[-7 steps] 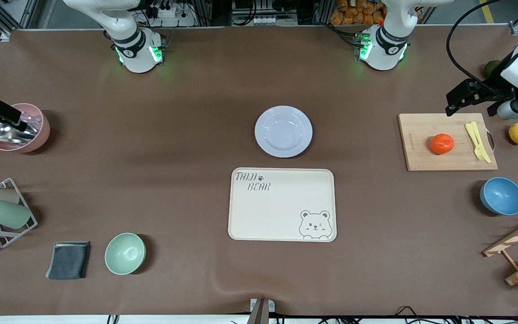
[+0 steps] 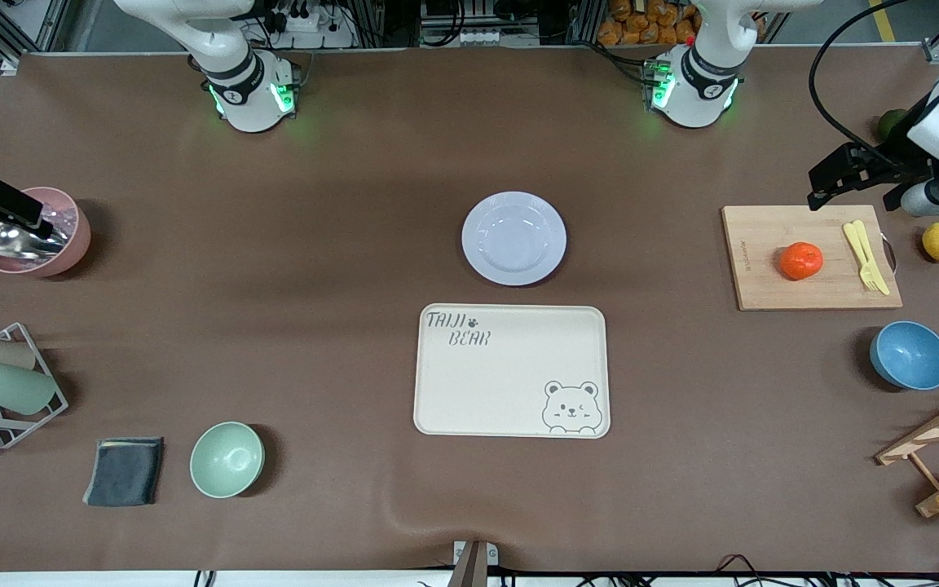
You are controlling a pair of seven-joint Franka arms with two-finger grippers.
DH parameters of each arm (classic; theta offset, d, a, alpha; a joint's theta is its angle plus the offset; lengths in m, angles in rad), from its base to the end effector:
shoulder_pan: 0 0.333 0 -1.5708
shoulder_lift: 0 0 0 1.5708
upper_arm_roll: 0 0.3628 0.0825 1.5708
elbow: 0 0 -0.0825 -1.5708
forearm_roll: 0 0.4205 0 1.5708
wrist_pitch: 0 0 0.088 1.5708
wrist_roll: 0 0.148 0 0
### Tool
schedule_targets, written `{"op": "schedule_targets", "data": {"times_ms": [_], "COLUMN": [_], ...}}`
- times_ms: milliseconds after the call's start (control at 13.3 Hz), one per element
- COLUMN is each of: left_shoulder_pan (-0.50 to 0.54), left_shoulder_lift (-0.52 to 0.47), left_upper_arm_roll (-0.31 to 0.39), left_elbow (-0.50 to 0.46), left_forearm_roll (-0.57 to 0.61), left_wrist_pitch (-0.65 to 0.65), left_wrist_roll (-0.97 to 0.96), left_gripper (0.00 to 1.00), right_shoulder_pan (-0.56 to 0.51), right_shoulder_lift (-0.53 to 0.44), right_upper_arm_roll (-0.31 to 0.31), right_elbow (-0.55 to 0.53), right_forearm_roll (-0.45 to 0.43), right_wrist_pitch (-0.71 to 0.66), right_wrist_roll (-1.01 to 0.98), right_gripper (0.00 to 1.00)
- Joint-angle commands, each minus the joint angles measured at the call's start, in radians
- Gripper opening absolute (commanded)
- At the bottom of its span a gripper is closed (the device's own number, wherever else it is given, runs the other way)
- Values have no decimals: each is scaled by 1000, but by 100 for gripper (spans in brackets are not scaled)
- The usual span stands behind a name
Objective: Place orange and plate with both arms
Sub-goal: 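Move the left gripper toward the orange on the cutting board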
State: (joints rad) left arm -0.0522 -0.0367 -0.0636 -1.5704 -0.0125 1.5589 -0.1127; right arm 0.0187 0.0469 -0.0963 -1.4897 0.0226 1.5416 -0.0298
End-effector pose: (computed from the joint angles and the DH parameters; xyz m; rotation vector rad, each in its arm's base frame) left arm 0.5738 -0.0693 0.6508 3.1284 -0.0053 0.0372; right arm 0.6041 -0.0421 0.6410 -3.1229 0.0733 -0.0096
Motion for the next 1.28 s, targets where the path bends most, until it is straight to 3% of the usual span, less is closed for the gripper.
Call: {"op": "schedule_targets", "data": {"times_ms": [0,603,904,1205], "left_shoulder_pan": [6,6,54,141], "left_shoulder_lift": [-5,0,9,58], "left_upper_arm_roll": [-4,-1,4,2], "left_elbow": [3,6,-5,-3], "left_forearm_roll": [-11,-11,-12,-26], "left_wrist_pitch": [-3,-11,-13,-13], "left_wrist_roll": [13,11,8,13], "left_gripper": [100,100,100,100], "right_shoulder_pan": [9,10,9,0], "right_shoulder_lift": [11,39,65,103], "right_upper_arm_roll": [3,3,3,3], "right_elbow": [-6,-12,-15,-23], "right_forearm_roll": [-9,0,45,155], "right_wrist_pitch": [2,-9,-31,-83], "right_wrist_roll": [4,19,16,19], "right_gripper": [100,100,100,100]}}
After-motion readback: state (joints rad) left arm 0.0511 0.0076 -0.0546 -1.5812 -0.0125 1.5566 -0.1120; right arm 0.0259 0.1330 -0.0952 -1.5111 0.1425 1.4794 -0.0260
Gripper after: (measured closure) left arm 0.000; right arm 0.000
